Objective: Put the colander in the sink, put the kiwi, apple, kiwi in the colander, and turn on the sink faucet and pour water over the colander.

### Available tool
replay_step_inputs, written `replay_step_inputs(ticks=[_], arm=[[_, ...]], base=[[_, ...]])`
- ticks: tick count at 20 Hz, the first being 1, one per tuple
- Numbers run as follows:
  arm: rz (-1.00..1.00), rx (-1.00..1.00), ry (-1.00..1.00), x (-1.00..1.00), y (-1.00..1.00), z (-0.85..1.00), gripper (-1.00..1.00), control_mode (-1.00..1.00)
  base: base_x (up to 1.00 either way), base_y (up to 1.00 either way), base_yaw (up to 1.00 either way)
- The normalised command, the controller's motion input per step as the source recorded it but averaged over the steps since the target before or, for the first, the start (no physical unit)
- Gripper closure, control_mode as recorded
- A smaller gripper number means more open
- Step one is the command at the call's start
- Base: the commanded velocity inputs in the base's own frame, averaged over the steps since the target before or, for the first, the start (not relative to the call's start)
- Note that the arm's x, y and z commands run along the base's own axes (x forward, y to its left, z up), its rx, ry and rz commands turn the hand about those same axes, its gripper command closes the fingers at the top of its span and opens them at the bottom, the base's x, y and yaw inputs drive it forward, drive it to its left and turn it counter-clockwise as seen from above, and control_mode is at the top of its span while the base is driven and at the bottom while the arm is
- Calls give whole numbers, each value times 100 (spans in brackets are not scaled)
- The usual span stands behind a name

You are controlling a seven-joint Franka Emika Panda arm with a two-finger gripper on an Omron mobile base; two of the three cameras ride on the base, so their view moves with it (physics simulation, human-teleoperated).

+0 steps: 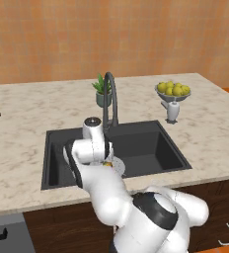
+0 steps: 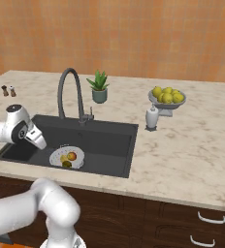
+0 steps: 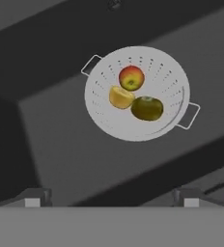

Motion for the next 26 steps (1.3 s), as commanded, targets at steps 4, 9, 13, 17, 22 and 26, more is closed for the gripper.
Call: replay_step_inputs(ticks=[4, 9, 13, 17, 22, 26], arm=[[1, 0, -5, -65, -52, 68, -100, -100], [0, 0, 0, -39, -88, 43, -100, -100], [0, 0, -1, -18, -100, 23, -100, -100], [4, 6, -13, 27, -100, 8, -100, -100], [16, 10, -27, 55, -97, 0, -100, -100], [24, 3, -39, 33, -73, 0, -100, -100]], base=[[0, 0, 0], [0, 0, 0], [0, 0, 0], [0, 0, 0], [0, 0, 0], [0, 0, 0]])
